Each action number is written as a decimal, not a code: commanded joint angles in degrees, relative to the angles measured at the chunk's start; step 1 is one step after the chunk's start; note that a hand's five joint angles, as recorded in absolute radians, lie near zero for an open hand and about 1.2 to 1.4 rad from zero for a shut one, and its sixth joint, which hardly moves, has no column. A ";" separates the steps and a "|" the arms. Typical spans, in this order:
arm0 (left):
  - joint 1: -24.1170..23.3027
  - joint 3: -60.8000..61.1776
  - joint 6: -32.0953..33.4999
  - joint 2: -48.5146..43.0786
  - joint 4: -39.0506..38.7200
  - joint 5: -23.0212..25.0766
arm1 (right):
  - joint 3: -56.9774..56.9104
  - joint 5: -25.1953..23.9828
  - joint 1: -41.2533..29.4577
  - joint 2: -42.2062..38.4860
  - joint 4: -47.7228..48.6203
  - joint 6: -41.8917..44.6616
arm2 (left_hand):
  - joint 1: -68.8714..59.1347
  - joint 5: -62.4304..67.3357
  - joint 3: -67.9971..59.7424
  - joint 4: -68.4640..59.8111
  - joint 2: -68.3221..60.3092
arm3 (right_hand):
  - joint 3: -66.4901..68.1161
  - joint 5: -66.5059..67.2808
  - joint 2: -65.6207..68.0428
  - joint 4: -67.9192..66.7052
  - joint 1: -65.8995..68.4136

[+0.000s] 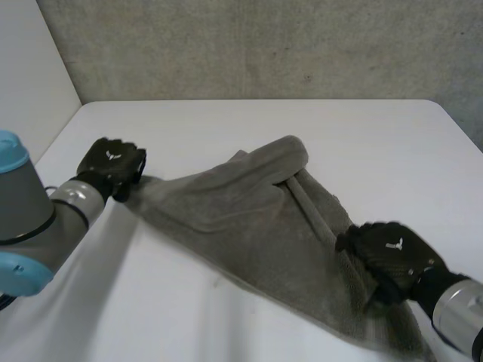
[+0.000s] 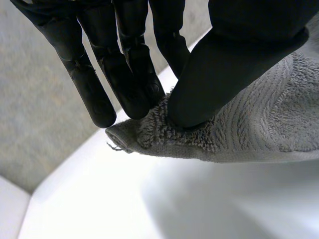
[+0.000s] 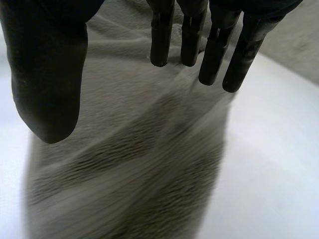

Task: Fold the towel.

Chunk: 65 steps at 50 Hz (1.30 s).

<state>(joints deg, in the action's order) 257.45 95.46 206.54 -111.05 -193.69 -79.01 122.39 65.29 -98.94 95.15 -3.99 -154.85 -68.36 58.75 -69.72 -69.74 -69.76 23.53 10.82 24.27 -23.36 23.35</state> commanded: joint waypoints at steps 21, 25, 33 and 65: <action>3.14 1.04 -0.96 -0.57 -0.73 0.26 | 10.85 -0.16 -2.13 -2.08 5.31 13.78 | -11.64 11.25 -10.28 -10.26 -10.24 | -9.41 -6.70 -10.15 9.24 -9.23; 3.14 1.04 -1.05 -0.74 -0.82 0.26 | 12.17 -0.07 -2.05 -2.77 9.86 15.89 | -11.64 11.25 -10.28 -10.26 -10.24 | -6.57 -3.85 -7.30 6.39 -6.38; 3.14 0.86 -1.05 -0.83 -1.08 0.26 | 12.44 0.37 -1.87 -5.85 16.72 16.68 | -11.64 11.25 -10.28 -10.26 -10.24 | 7.20 9.92 6.47 -7.38 7.39; 8.06 -4.76 -43.02 32.90 0.15 -0.27 | -36.26 3.18 0.24 8.03 10.40 -10.74 | -11.64 11.25 -10.28 -10.26 -10.24 | 56.47 59.18 55.73 -56.64 56.65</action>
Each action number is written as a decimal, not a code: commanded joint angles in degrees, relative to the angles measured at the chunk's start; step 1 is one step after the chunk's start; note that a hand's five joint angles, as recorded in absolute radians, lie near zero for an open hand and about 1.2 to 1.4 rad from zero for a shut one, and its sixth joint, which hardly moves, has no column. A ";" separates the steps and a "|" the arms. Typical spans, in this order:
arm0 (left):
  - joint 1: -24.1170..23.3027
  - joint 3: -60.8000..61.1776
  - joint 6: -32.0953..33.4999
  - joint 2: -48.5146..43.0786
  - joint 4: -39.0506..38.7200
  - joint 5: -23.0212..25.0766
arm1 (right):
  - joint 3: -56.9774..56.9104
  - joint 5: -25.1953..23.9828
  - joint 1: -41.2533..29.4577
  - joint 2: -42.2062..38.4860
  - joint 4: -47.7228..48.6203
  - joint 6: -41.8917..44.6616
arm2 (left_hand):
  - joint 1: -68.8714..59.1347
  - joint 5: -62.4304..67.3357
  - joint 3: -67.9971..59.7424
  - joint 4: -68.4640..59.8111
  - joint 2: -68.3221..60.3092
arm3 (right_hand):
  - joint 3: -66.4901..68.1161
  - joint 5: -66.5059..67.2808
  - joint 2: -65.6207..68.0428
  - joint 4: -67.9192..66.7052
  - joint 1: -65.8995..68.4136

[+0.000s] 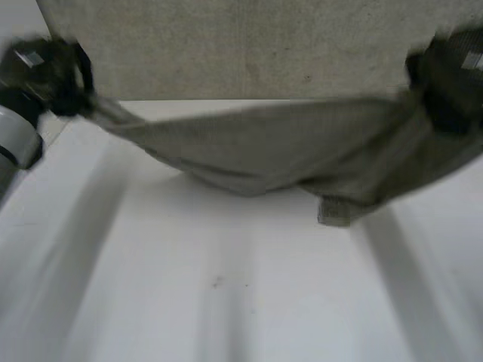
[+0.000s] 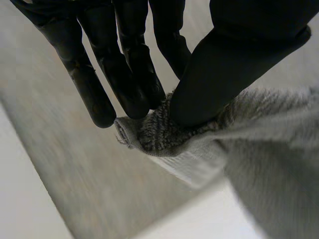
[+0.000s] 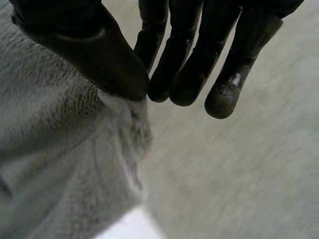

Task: Fold the towel.

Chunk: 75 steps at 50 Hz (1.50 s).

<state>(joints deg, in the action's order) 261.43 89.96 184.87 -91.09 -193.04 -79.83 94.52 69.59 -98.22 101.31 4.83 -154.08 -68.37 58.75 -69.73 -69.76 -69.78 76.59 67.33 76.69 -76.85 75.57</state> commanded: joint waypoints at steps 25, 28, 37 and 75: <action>3.65 -3.82 -6.98 -10.16 9.87 3.81 | -37.31 3.09 -7.60 -31.08 -37.44 5.89 | -11.63 11.25 -10.27 -10.24 -10.22 | 3.41 2.67 3.31 -3.15 4.43; 1.80 -12.61 -6.36 -16.48 10.23 0.82 | -45.26 5.11 -9.34 -36.68 -32.20 5.46 | -11.63 11.25 -10.27 -10.24 -10.22 | 3.41 2.67 3.31 -3.15 4.43; -1.19 -39.76 -19.60 -20.18 8.82 -10.84 | -58.06 9.06 -10.85 -38.48 -2.07 -4.19 | -11.63 11.25 -10.27 -10.24 -10.22 | 3.41 2.67 3.31 -3.15 4.43; 4.61 18.85 -9.79 -16.84 -8.58 -2.43 | 2.77 1.86 -6.89 -32.40 -9.23 12.22 | -11.63 11.25 -10.27 -10.24 -10.22 | -53.89 -54.63 -53.99 54.15 -52.87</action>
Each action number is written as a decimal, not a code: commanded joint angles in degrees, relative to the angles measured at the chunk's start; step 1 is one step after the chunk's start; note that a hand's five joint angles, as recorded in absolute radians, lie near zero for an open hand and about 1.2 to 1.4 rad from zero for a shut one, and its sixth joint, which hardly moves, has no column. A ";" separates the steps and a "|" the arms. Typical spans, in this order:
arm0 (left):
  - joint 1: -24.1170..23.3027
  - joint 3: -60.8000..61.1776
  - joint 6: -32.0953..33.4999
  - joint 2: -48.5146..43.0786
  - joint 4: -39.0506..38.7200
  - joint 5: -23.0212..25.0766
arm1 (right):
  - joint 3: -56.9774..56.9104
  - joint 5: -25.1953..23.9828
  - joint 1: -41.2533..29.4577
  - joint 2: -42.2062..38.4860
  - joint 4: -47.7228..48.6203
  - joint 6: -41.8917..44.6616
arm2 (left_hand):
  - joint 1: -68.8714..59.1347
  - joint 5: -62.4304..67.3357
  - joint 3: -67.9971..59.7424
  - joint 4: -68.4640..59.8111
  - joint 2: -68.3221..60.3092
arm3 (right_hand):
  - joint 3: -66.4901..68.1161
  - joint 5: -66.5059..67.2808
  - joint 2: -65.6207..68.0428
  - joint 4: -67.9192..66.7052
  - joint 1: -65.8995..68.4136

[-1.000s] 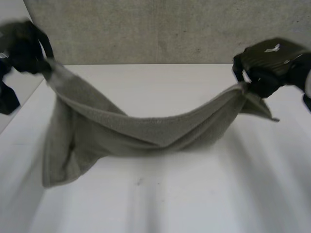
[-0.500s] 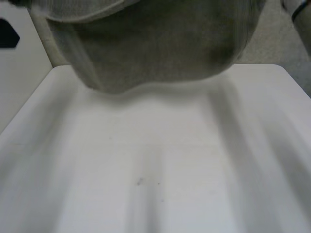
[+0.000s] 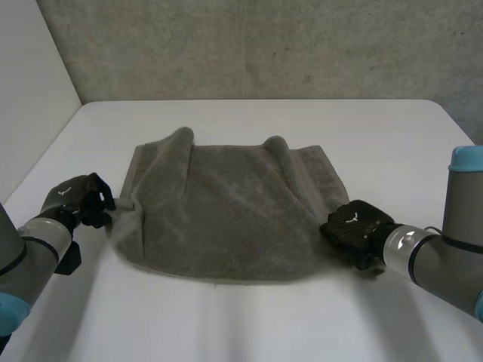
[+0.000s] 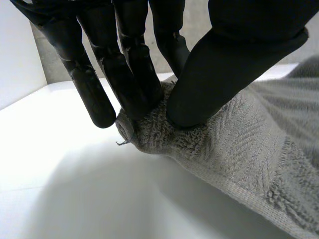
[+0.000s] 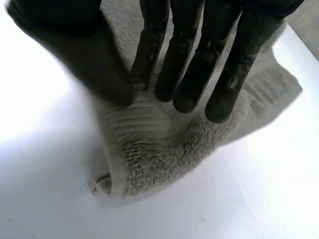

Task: Fold the towel.

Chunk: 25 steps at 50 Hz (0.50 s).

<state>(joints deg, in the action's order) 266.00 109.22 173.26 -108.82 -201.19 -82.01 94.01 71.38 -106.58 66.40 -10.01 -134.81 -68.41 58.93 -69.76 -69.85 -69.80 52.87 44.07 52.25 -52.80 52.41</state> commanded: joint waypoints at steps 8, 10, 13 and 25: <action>0.66 0.82 1.81 4.14 -2.63 -0.26 | 17.49 -0.37 4.18 11.72 15.18 -21.01 | -11.59 11.07 -10.24 -10.15 -10.20 | -42.87 -44.07 -42.25 42.80 -42.41; 1.01 1.34 1.81 4.23 -3.16 -0.26 | 20.30 -0.45 4.44 13.38 17.20 -21.11 | -11.59 11.07 -10.24 -10.15 -10.20 | -42.87 -44.07 -42.25 42.80 -42.41; 1.19 1.43 1.81 4.23 -3.16 -0.26 | 25.67 -0.46 4.53 16.46 22.20 -20.76 | -11.59 11.07 -10.24 -10.15 -10.20 | -42.87 -44.07 -42.25 42.80 -42.41; 1.27 1.34 1.81 4.23 -3.16 -0.17 | 34.48 0.60 4.27 16.57 40.60 -12.41 | -11.59 11.07 -10.24 -10.15 -10.20 | -37.57 -38.78 -36.95 37.51 -37.11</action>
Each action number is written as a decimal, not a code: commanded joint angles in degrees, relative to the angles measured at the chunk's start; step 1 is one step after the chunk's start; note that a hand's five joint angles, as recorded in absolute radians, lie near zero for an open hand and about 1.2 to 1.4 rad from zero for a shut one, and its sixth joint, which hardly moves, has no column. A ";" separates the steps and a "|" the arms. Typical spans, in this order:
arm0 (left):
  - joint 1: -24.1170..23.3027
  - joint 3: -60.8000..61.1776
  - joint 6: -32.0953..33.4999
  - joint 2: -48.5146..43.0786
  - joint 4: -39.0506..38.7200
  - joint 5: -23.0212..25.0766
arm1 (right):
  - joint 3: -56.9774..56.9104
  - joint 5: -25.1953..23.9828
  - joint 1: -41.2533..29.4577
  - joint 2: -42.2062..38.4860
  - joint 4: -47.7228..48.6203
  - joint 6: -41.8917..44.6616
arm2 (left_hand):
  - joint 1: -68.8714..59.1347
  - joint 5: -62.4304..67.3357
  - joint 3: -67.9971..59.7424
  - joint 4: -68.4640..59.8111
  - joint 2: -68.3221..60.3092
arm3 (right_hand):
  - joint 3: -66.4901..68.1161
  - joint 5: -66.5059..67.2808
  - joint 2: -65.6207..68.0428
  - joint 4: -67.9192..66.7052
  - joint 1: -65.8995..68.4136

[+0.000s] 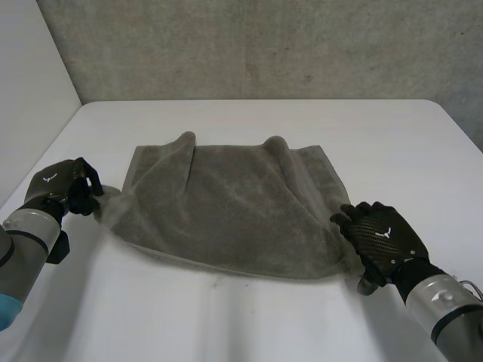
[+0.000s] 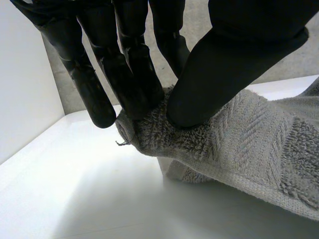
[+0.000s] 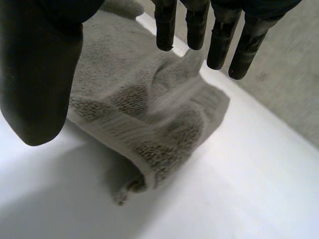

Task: Fold the towel.

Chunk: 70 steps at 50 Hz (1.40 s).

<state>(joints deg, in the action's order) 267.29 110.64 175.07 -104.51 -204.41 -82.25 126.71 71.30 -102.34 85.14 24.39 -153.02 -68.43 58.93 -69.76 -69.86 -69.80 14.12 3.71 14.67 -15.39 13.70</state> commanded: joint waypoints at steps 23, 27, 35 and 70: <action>2.44 3.00 0.71 1.59 -0.02 6.74 | -13.05 4.55 -0.31 -8.32 3.31 3.71 | -9.26 8.76 -7.93 -7.83 -7.89 | 65.88 66.29 65.33 -64.61 66.30; 3.07 4.22 0.98 3.08 -0.20 12.01 | -15.26 4.37 -0.14 -8.41 -0.22 0.97 | 35.37 -35.87 36.70 36.79 36.73 | 65.88 66.29 65.33 -64.61 66.30; 4.29 8.96 10.44 8.61 -3.44 23.69 | -19.21 3.76 0.30 -11.40 -9.09 -5.44 | 49.47 -49.97 50.80 50.90 50.84 | 65.88 66.29 65.33 -64.61 66.30; 4.91 9.94 30.60 3.00 5.60 30.50 | -20.53 0.51 3.98 -2.00 -15.24 -25.74 | 42.41 -42.90 43.73 43.83 43.77 | 65.88 66.29 65.33 -64.61 66.30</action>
<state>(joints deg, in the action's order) 272.25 121.69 205.61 -100.10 -199.36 -48.63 106.38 73.48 -100.71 81.65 10.37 -176.16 -22.43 12.67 -22.50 -22.39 -22.52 76.76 66.79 75.76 -76.87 76.54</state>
